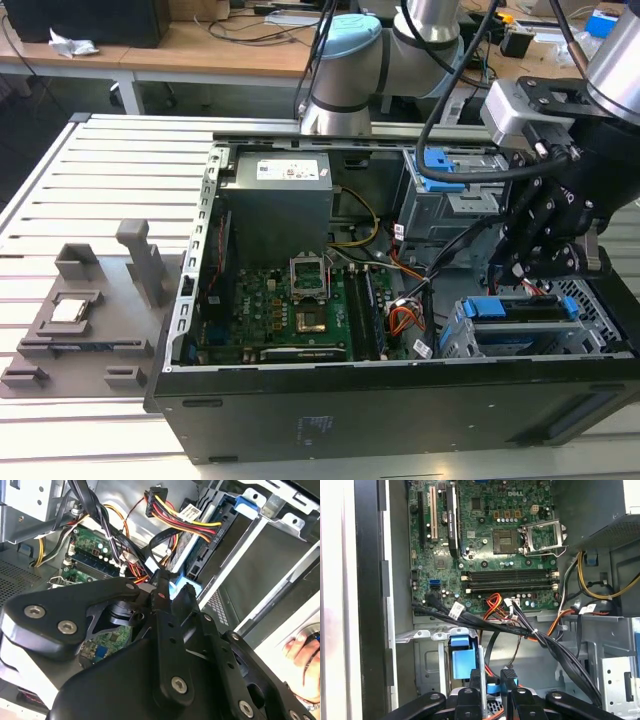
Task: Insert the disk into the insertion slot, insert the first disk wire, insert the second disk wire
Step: 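Insert the second disk wire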
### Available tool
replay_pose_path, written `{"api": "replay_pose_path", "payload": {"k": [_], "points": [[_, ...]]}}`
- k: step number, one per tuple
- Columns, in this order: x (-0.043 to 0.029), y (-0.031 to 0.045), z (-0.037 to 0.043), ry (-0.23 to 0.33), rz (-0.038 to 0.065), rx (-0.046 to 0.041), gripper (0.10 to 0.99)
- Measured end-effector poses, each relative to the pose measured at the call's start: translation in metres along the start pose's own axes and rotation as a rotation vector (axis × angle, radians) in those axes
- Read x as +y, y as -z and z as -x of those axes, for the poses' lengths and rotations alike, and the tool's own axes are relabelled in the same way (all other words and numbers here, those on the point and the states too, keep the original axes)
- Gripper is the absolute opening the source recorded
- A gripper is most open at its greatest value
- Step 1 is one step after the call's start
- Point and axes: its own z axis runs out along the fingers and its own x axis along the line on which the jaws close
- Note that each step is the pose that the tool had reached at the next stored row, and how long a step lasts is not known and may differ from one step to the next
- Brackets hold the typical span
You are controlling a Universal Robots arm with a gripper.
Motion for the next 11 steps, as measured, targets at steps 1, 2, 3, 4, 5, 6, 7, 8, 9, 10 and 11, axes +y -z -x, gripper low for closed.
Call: {"api": "replay_pose_path", "payload": {"k": [1,2,3,4,5,6,7,8,9,10,11], "points": [[-0.0001,-0.0022,0.0000,-0.004,0.000,0.0006,0.302],[-0.0002,-0.0024,0.0000,-0.004,0.000,0.0036,0.302],[-0.0001,-0.0024,-0.0001,-0.004,0.000,0.0038,0.302],[-0.0002,-0.0024,-0.0001,-0.004,0.000,0.0040,0.302],[-0.0002,-0.0024,0.0000,-0.004,0.000,0.0042,0.286],[-0.0001,-0.0025,0.0000,-0.004,0.000,0.0044,0.220],[-0.0001,-0.0025,0.0000,-0.004,-0.001,0.0045,0.161],[-0.0001,-0.0025,0.0000,-0.004,-0.001,0.0048,0.153],[-0.0002,-0.0025,0.0000,-0.004,-0.001,0.0052,0.153],[-0.0002,-0.0025,0.0000,-0.004,-0.001,0.0054,0.153],[-0.0002,-0.0025,-0.0005,-0.004,-0.001,0.0054,0.153]]}}
